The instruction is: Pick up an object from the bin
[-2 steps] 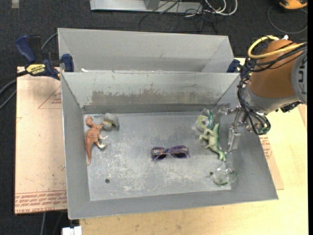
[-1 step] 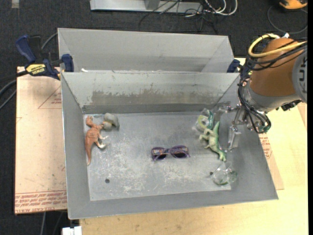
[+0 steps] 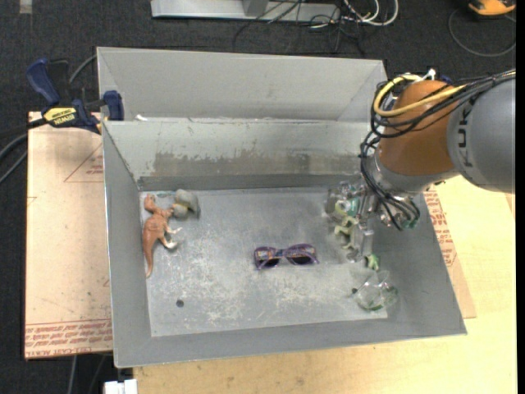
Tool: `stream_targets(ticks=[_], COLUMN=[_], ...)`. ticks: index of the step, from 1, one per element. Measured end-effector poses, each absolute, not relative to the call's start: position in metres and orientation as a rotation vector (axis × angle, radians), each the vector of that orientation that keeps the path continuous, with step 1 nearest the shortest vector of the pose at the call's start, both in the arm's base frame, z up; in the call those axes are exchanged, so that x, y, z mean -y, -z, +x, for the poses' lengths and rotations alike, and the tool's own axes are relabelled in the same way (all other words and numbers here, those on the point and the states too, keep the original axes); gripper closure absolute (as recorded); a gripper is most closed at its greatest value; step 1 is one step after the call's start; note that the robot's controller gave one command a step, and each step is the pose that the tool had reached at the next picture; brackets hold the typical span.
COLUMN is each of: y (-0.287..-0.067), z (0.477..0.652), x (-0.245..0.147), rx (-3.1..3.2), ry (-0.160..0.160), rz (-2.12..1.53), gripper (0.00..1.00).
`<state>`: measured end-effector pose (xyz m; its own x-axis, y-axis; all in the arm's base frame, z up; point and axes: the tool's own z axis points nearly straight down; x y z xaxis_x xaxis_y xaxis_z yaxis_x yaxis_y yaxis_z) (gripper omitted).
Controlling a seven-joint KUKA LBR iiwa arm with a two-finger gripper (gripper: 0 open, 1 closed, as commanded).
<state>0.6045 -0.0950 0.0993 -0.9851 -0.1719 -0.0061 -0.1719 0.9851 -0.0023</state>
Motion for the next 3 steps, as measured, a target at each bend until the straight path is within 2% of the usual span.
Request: stream_targets(ticks=[1,2,3], y=[-0.070,-0.071,-0.070], z=[0.602,0.633,0.633], x=[0.068,0.049,0.013], rx=[-3.129,-3.061,-3.126], ry=[-0.002,0.003,-0.002], rz=[-0.240,-0.661,-0.231], gripper=[0.00,0.00,0.00])
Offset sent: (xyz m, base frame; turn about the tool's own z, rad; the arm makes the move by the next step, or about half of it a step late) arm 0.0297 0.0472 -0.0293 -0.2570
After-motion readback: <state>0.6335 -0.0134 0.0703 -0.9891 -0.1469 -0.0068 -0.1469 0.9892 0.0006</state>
